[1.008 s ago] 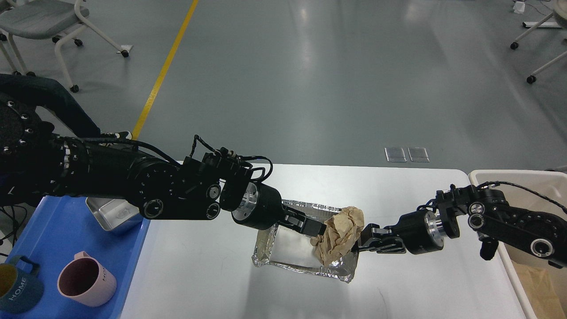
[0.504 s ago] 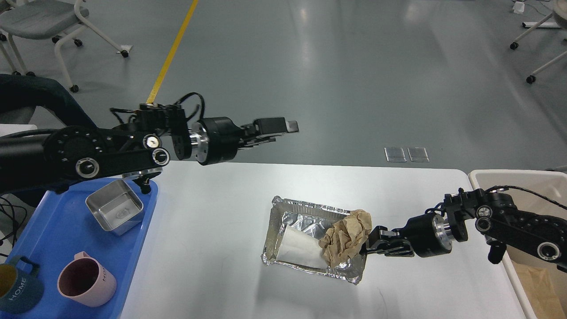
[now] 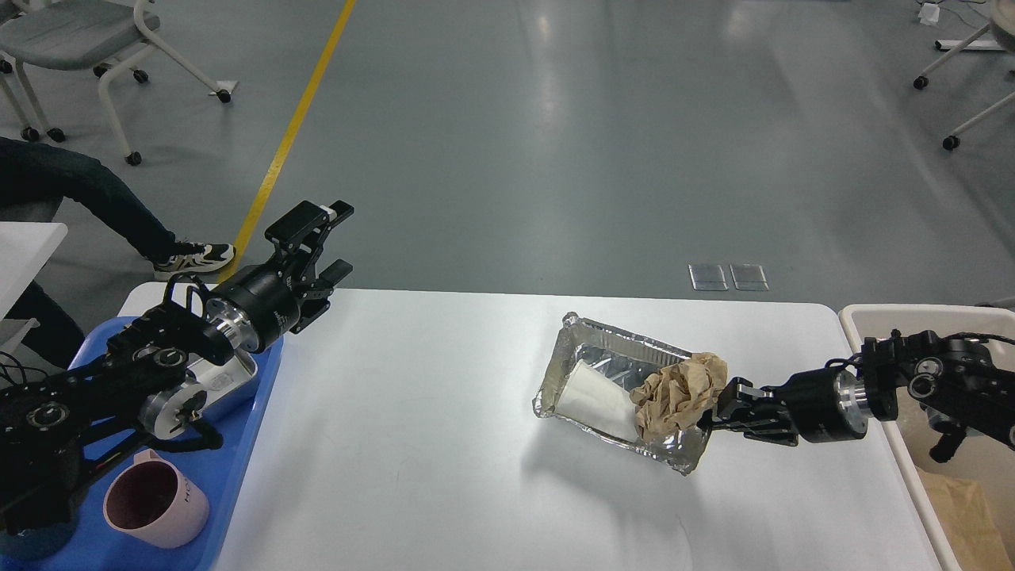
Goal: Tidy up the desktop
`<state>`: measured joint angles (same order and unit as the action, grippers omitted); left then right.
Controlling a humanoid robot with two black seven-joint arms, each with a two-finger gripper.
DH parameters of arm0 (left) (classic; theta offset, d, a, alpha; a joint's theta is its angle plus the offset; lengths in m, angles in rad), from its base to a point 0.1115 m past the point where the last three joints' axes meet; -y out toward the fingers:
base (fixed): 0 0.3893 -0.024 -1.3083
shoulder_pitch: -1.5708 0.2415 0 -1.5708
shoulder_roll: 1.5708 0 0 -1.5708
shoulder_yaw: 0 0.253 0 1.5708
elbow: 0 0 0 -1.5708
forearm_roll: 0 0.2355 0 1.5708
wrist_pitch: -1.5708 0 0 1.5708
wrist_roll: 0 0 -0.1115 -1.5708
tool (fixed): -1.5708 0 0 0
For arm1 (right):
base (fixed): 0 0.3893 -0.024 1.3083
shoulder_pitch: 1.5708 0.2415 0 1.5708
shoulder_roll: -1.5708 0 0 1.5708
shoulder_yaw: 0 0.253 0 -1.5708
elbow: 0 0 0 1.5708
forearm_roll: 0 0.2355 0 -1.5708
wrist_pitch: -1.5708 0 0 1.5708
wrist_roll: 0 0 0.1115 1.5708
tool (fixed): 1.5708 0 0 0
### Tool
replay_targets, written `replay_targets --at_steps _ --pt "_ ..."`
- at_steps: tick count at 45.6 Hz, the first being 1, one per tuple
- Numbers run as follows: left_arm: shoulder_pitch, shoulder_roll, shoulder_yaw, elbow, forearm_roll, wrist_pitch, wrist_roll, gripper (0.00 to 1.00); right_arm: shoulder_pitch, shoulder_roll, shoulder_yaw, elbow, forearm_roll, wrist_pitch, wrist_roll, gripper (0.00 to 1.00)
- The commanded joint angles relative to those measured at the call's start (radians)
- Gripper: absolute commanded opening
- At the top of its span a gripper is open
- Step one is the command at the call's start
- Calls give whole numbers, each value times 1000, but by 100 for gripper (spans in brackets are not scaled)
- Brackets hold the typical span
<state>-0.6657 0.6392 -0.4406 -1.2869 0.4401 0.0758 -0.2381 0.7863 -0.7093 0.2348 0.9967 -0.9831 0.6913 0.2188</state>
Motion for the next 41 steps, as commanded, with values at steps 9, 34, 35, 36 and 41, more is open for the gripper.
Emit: replay_targets --at_steps 9,34,35,36,41 --pt "58 4 -18 0 0 1 -1 96 -13 -41 -2 -102 133 -3 1 0" --pt "238 -59 -332 3 -81 6 -10 96 -116 -194 6 -323 520 -13 13 0" --pt "251 -70 -360 4 -99 6 -10 96 -121 -197 6 -331 535 -15 13 0" --pt "267 -82 -386 9 -118 4 -10 96 -124 -200 6 -340 550 -15 11 0" --pt "356 -205 -575 69 -167 -5 -10 96 -147 -210 6 -420 626 -10 11 0"
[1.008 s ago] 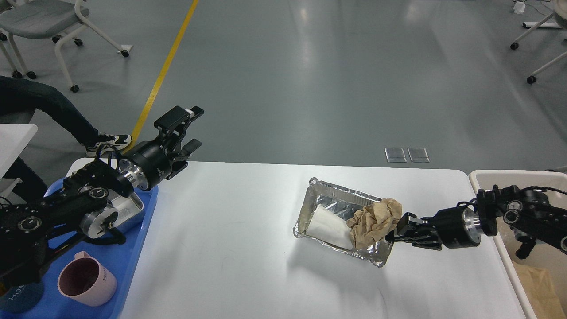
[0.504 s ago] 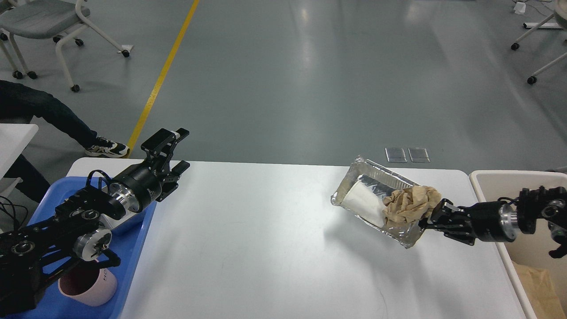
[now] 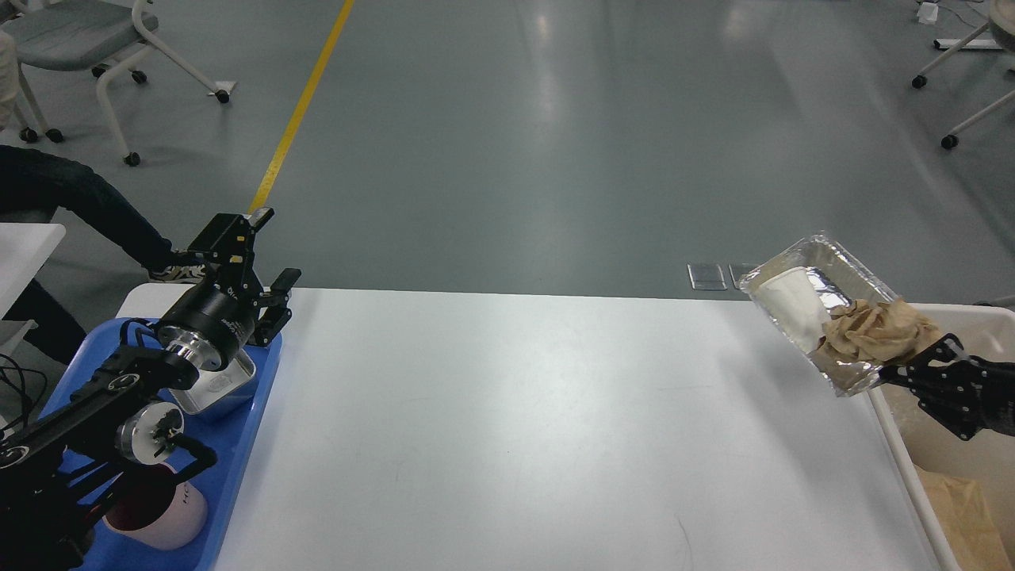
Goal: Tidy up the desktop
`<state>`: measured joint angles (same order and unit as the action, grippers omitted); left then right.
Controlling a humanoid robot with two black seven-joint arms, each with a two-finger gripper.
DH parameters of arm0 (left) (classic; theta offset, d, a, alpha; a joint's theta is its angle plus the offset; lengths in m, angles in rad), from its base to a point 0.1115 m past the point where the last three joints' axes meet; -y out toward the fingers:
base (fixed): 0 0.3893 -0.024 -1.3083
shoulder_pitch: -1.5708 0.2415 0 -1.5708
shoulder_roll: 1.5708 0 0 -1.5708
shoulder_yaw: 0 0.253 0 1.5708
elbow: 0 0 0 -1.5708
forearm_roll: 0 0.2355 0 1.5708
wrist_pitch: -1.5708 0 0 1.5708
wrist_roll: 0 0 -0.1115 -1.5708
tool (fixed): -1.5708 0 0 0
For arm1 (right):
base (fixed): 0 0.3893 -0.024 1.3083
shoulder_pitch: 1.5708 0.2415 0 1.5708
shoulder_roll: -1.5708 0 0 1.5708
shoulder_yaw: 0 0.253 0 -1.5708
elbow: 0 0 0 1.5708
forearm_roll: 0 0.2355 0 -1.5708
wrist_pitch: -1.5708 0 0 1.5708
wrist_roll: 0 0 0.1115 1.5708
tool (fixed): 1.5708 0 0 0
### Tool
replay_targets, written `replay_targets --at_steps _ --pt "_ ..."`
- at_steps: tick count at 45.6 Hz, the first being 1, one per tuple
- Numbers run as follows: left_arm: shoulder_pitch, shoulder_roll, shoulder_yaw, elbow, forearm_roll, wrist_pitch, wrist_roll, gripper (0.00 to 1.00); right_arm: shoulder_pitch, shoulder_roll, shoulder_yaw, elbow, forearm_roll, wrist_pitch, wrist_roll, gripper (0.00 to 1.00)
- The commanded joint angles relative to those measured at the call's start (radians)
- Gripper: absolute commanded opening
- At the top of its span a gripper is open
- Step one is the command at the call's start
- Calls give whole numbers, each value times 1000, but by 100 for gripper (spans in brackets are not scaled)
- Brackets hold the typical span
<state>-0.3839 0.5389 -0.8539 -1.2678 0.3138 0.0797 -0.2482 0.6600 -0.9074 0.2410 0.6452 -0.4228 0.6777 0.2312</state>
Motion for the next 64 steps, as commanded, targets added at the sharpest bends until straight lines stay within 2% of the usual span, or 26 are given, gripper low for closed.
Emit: replay_targets --at_steps 1,9,12,23,28,29,30,32,33,39,50,55,64 --pt "83 -128 -192 62 -41 -15 0 96 -26 -11 0 -84 76 3 -1 0" --pt "116 -263 -375 171 -41 -92 0 96 -80 -27 0 -157 170 7 -1 0" --pt "116 -284 -427 212 -42 -129 0 96 -114 -22 -2 -239 223 10 -4 0" --pt "116 -293 -496 248 -45 -241 1 96 -214 -13 0 -315 309 5 -1 0" --pt "116 -326 -534 295 -59 -302 6 96 -257 16 0 -415 352 -12 -6 0" --pt "116 -332 -542 306 -67 -313 9 96 -260 27 0 -444 360 -16 -7 12" --pt "114 -338 -548 317 -74 -319 10 96 -263 42 0 -473 366 -24 -10 33" --pt "112 -346 -554 332 -84 -328 10 96 -263 73 0 -538 374 -41 -12 86" --pt "112 -347 -556 337 -85 -333 10 96 -263 91 1 -568 375 -50 -12 100" --pt "105 -352 -551 341 -85 -342 10 96 -264 151 -2 -674 377 -64 -18 100" --pt "83 -346 -537 341 -82 -334 15 96 -159 157 -3 -685 380 -72 -1 100" --pt "79 -340 -537 341 -75 -331 14 96 -51 173 78 -685 410 -72 0 100" --pt "77 -333 -537 341 -73 -330 14 96 -8 243 146 -673 415 -73 -4 100"
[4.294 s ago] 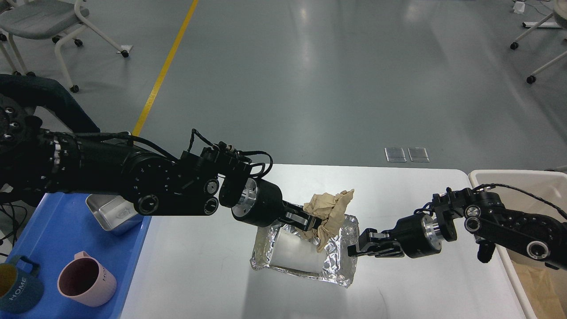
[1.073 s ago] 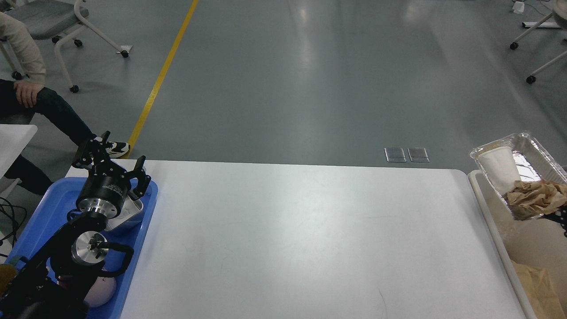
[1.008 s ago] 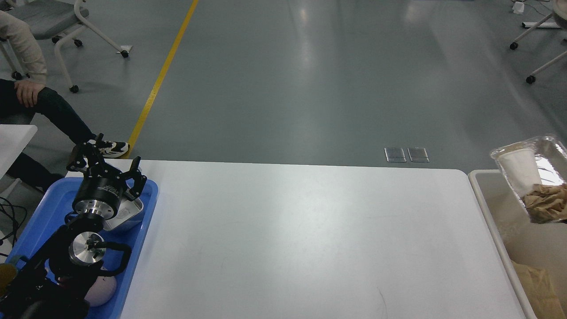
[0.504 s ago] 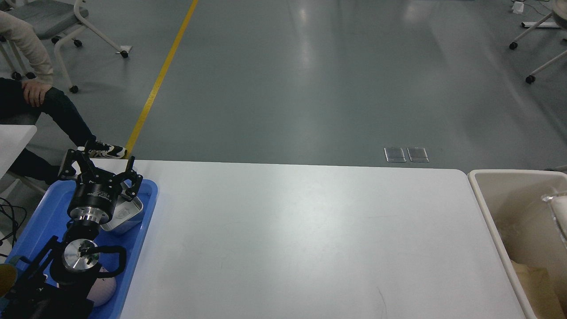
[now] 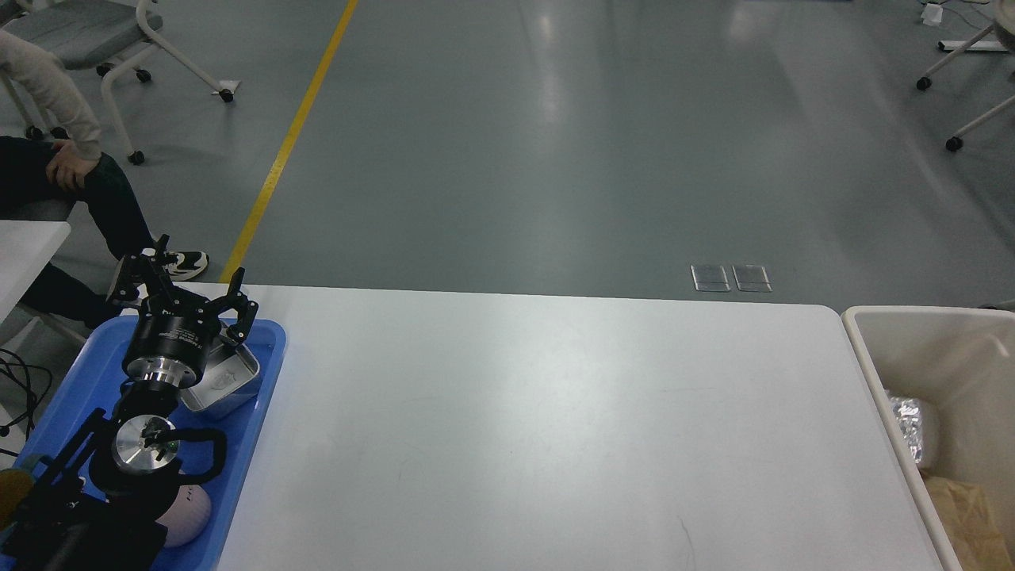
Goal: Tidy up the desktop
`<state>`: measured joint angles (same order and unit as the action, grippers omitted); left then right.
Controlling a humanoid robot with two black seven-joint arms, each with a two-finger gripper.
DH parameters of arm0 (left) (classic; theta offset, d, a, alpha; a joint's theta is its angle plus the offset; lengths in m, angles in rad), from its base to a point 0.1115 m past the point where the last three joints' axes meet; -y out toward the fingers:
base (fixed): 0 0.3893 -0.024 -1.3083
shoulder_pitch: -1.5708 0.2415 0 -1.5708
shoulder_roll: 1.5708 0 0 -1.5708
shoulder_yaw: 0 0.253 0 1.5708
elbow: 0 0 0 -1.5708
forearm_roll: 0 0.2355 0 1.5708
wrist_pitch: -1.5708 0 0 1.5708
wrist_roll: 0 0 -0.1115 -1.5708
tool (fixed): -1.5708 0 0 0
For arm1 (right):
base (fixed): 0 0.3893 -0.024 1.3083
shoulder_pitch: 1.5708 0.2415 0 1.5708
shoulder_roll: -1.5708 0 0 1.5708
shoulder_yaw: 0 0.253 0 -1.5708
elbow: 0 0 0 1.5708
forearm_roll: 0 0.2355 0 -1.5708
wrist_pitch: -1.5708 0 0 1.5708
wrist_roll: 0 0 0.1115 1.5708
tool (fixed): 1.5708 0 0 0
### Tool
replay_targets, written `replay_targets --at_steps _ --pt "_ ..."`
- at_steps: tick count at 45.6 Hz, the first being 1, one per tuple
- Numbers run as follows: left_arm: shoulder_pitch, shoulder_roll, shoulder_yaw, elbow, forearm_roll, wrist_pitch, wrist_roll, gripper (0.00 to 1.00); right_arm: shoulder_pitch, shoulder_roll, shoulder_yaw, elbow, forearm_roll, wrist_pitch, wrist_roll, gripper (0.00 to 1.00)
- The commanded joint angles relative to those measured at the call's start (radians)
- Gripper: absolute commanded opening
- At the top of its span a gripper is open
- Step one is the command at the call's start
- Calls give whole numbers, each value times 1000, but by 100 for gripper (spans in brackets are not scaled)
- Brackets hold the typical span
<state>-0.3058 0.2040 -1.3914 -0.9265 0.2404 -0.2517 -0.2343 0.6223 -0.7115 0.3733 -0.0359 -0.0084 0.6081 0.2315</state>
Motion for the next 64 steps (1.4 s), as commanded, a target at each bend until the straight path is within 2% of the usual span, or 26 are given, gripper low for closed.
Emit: replay_targets --at_steps 1,9,18,22,29,41,49,53,64 --pt "0 2 0 0 0 2 0 96 45 64 13 8 1 -5 -8 100" --pt "7 2 0 0 0 5 0 96 206 202 93 5 48 -33 -11 100" --pt "11 3 -1 -9 2 5 0 96 218 389 401 8 145 -68 -15 100" --pt "14 0 0 -12 2 5 0 96 220 431 591 20 146 -70 -15 100" --pt "22 -1 -3 -17 0 5 -2 96 201 520 851 129 145 -71 -15 100" --pt "31 -8 -18 -57 -1 0 -14 96 84 610 869 396 145 -94 -15 100" --pt "73 5 -32 -115 -1 2 -14 96 -136 595 863 766 137 -151 -15 100" --pt "86 6 -44 -117 -1 2 -14 96 -222 564 866 902 133 -188 -15 100" --pt "93 11 -43 -124 -1 0 -10 96 -289 497 868 964 130 -203 -15 100"
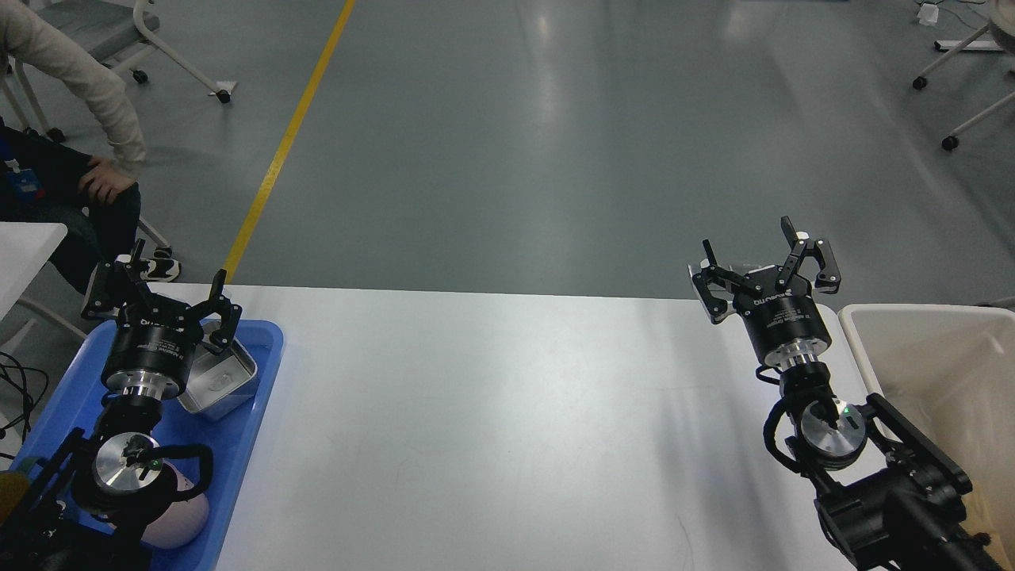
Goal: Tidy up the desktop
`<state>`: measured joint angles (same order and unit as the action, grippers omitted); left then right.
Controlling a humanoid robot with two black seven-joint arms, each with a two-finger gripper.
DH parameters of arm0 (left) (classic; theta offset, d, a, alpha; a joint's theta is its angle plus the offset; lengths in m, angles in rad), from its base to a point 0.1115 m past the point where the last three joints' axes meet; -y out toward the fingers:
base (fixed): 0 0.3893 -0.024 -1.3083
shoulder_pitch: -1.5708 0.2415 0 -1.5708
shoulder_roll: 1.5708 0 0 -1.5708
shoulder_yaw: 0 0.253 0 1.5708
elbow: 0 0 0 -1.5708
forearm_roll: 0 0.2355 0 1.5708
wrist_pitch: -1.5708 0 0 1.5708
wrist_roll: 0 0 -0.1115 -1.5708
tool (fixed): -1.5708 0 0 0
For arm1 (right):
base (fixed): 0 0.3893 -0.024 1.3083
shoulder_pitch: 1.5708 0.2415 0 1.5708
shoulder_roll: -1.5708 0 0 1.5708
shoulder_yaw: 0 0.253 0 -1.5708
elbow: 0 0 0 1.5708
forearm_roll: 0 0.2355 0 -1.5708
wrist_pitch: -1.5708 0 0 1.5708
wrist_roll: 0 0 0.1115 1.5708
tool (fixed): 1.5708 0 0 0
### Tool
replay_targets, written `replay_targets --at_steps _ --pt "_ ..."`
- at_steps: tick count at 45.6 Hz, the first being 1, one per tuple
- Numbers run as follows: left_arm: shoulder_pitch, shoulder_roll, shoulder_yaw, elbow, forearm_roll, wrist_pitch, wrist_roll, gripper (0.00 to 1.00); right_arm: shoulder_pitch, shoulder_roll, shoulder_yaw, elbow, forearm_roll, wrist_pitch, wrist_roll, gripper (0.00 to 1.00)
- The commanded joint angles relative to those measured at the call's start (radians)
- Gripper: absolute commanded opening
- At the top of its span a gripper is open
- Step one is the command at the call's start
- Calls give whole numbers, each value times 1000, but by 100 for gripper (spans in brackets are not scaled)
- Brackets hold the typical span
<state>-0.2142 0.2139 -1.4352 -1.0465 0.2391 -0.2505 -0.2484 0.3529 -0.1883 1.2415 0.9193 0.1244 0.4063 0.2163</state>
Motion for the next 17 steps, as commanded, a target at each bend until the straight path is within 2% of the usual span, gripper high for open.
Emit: replay_targets --at_steps 1,17 --pt "1 1 1 -10 0 -3 6 96 -25 -33 -1 12 -5 0 0 100" --pt "13 2 -1 -99 -1 -4 6 96 -61 -137 1 64 -8 2 2 100"
